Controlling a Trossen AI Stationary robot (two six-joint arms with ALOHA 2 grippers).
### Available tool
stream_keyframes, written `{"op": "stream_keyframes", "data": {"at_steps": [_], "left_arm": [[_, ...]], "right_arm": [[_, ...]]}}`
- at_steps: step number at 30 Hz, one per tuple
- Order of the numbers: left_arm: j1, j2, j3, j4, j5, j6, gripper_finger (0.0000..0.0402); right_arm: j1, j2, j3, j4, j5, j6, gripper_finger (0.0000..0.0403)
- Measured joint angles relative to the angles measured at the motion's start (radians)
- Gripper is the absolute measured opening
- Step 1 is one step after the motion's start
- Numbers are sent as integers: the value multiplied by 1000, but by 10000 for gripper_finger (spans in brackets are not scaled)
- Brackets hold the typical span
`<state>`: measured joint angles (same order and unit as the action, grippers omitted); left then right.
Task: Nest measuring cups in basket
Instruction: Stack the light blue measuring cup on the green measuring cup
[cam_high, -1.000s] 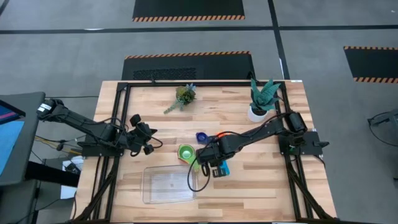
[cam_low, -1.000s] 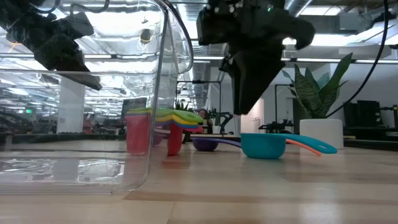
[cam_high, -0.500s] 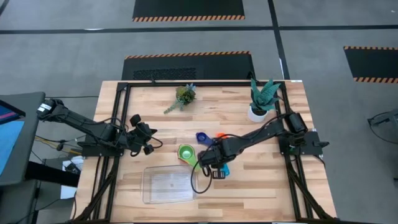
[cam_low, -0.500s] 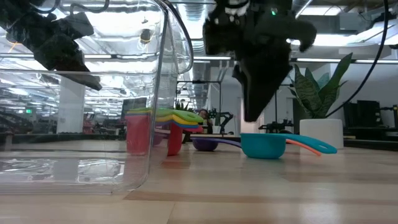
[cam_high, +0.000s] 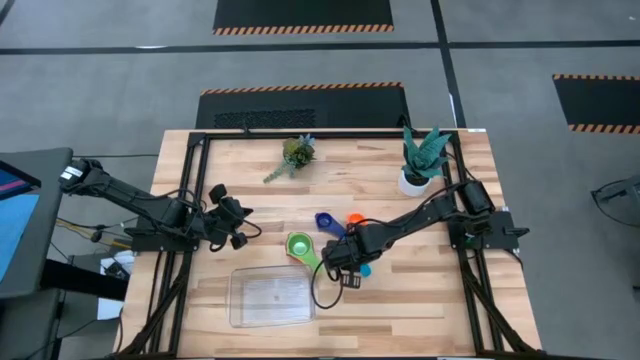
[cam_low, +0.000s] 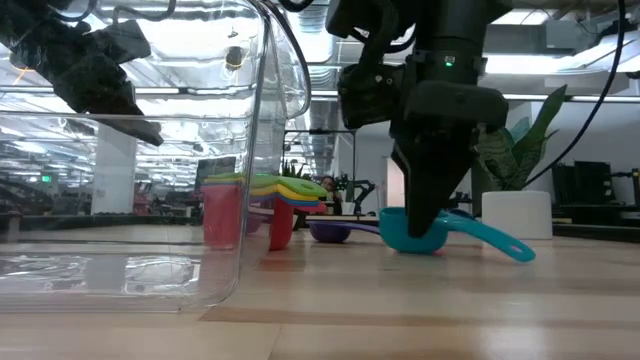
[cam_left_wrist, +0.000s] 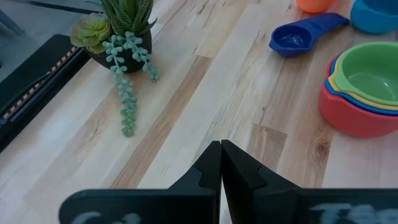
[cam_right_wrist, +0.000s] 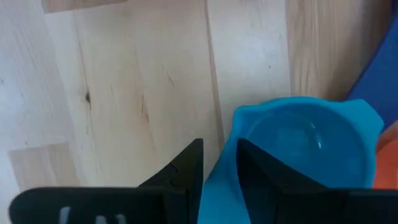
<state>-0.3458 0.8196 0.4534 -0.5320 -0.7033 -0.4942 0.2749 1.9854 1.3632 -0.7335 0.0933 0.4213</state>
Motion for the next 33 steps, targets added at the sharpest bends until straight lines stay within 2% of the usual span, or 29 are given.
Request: {"op": "stream_keyframes", "data": {"at_steps": [4, 10, 17, 22, 25, 29, 33], "left_arm": [[0, 0, 0, 0, 0, 0, 0], [0, 0, 0, 0, 0, 0, 0], [0, 0, 0, 0, 0, 0, 0], [0, 0, 0, -3, 0, 0, 0], [0, 0, 0, -2, 0, -7, 0], [0, 0, 0, -1, 0, -23, 0], [0, 0, 0, -1, 1, -23, 0]], "right_arm": [[0, 0, 0, 29, 37, 5, 104], [3, -1, 1, 28, 40, 23, 16], [31, -15, 99, -121, 44, -3, 8], [37, -35, 208, -220, 179, -53, 6], [16, -47, 247, -189, 209, -97, 7], [-25, -45, 270, -116, 188, -147, 6], [-64, -45, 274, 29, 75, -169, 6]]}}
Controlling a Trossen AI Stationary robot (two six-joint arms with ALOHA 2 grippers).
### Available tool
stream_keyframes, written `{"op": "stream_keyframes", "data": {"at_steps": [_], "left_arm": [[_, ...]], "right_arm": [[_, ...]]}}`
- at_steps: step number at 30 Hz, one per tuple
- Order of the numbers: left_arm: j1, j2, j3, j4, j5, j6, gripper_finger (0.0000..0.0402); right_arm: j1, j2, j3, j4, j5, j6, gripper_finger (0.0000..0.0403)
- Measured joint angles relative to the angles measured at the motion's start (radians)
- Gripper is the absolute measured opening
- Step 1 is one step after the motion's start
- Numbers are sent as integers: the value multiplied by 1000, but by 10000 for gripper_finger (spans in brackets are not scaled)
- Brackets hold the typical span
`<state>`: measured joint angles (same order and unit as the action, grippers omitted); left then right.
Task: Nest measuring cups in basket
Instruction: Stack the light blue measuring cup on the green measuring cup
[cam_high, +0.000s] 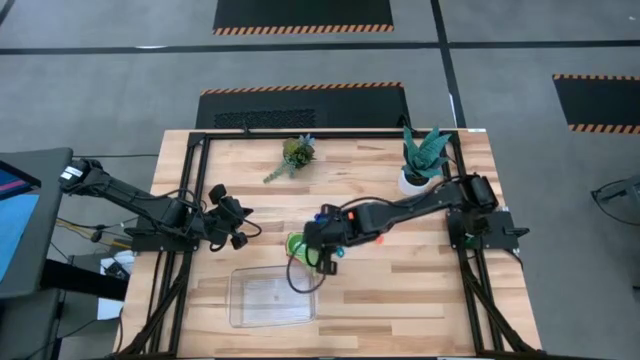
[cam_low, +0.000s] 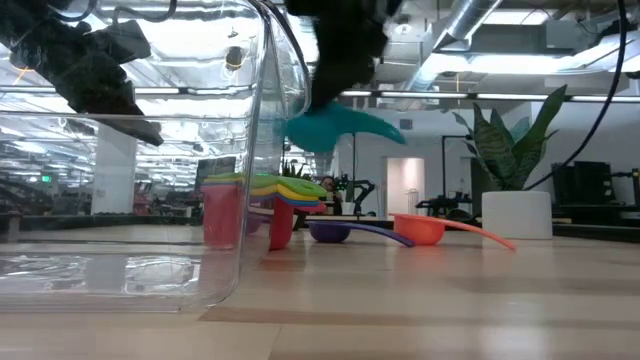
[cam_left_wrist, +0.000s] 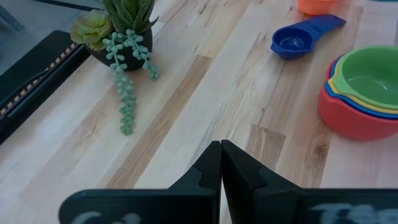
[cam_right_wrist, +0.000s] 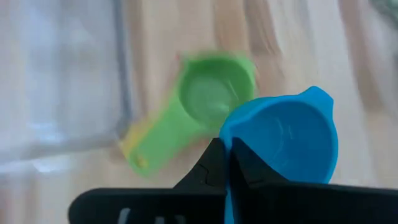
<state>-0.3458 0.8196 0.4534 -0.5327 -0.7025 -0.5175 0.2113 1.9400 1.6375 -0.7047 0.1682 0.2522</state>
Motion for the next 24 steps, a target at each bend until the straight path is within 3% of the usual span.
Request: {"op": "stream_keyframes", "data": {"at_steps": [3, 16, 24], "left_arm": [[0, 0, 0, -3, 0, -1, 0], [0, 0, 0, -2, 0, -2, 0], [0, 0, 0, -3, 2, -3, 0]], "right_arm": [[-20, 0, 0, 85, -92, -15, 6], [-22, 13, 0, 201, -83, 12, 6], [-17, 1, 1, 38, 7, 21, 6]]}}
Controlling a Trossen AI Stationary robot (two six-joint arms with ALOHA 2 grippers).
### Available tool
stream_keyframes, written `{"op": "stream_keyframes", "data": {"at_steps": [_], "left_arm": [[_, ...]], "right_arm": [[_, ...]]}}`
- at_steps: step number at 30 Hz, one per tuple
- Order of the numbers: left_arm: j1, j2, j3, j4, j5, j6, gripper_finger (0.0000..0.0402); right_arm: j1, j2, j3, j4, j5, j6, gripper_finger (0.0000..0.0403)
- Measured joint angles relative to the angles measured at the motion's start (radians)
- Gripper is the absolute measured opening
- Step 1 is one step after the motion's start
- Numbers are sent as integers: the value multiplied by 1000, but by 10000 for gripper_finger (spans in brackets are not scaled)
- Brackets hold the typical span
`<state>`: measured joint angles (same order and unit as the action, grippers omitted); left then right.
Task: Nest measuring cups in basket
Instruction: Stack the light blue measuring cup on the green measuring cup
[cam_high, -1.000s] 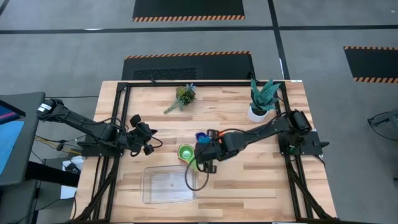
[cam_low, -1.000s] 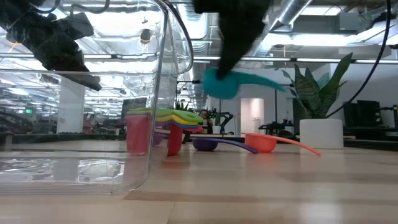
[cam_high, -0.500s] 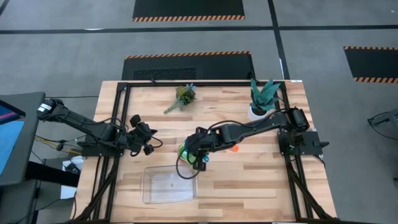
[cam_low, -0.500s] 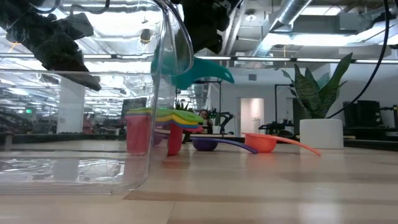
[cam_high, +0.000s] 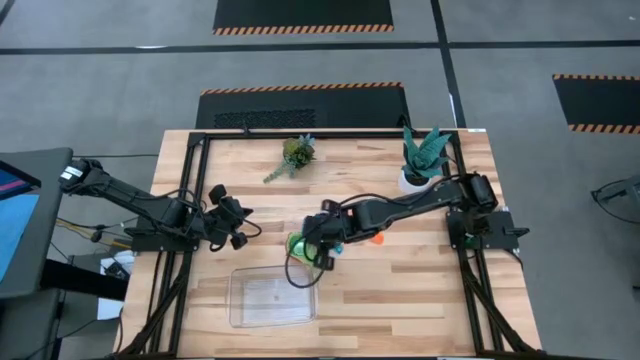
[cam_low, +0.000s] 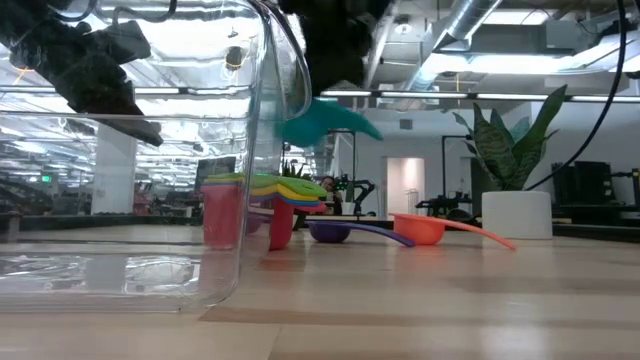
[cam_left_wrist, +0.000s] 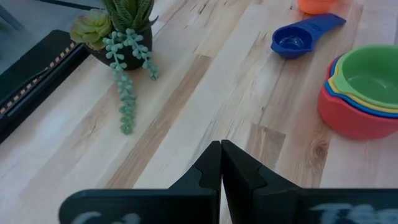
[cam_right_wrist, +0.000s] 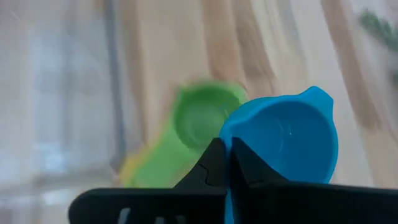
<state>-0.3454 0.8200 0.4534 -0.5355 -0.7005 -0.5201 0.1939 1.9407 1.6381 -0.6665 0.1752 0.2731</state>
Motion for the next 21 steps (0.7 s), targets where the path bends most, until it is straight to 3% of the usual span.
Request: {"op": "stream_keyframes", "data": {"at_steps": [11, 21], "left_arm": [[0, 0, 0, -82, 12, -119, 0], [0, 0, 0, -111, 9, -166, 0]], "right_arm": [[66, 1, -2, -671, 249, 288, 7], [99, 3, -137, -692, 233, 313, 7]]}}
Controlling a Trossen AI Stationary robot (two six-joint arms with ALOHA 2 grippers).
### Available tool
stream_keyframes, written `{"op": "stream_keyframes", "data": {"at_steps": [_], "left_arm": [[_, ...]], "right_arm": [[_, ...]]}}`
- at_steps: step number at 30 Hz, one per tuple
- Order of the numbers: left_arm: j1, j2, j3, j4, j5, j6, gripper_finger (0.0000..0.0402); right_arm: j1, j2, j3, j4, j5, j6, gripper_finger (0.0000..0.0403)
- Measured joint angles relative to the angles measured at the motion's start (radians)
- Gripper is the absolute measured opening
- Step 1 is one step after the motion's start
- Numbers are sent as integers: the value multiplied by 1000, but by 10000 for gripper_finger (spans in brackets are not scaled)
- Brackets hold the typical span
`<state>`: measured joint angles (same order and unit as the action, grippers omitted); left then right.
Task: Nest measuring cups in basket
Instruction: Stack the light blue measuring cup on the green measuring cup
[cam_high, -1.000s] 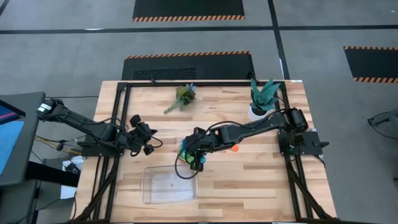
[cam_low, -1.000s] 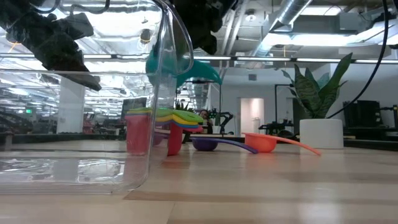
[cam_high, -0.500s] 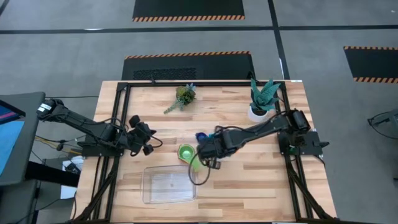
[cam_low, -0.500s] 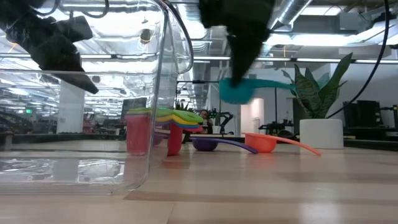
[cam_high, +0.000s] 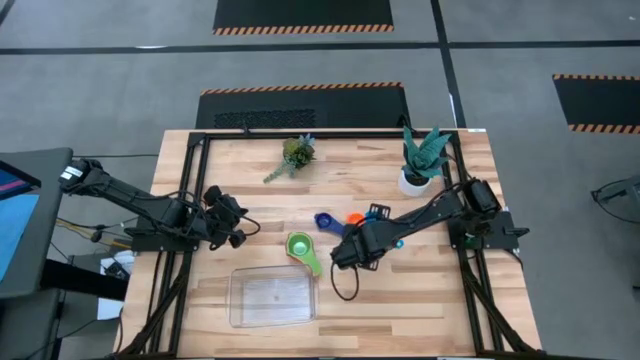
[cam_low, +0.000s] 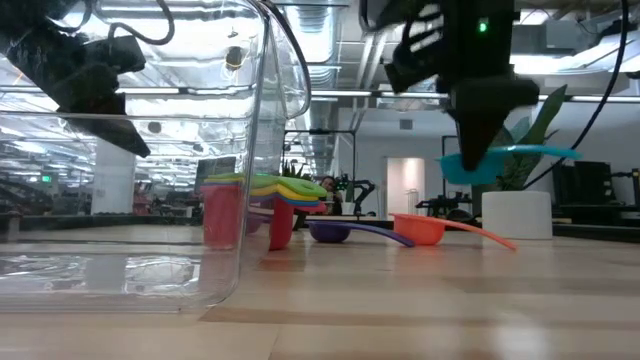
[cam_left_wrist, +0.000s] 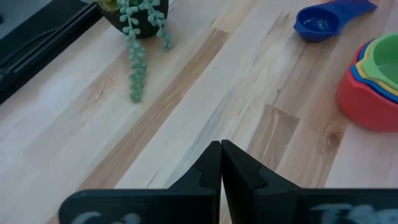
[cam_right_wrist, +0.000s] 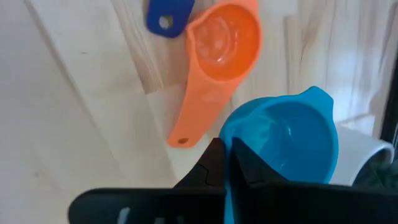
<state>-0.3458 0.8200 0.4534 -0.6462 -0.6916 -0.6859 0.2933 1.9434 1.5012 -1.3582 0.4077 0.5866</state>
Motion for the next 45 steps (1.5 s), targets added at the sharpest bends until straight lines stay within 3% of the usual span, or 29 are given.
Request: {"op": "stream_keyframes", "data": {"at_steps": [9, 15, 19, 27, 37, 45], "left_arm": [[0, 0, 0, 3, -24, 0, 0], [0, 0, 0, 12, -60, 0, 0], [0, 0, 0, 11, -60, -15, 0], [0, 0, 0, 9, -54, -18, 0], [0, 0, 0, 9, -54, -18, 0], [0, 0, 0, 9, -55, -15, 0]], "right_arm": [[-8, -1, -48, 172, -31, -59, 7], [-23, -1, -51, 392, -143, -155, 7], [-32, -1, -51, 404, -164, -174, 7], [-52, -1, -126, 511, -306, -169, 7], [-52, 0, -149, 558, -297, -161, 8], [-52, 0, -51, 504, -172, -254, 8]]}}
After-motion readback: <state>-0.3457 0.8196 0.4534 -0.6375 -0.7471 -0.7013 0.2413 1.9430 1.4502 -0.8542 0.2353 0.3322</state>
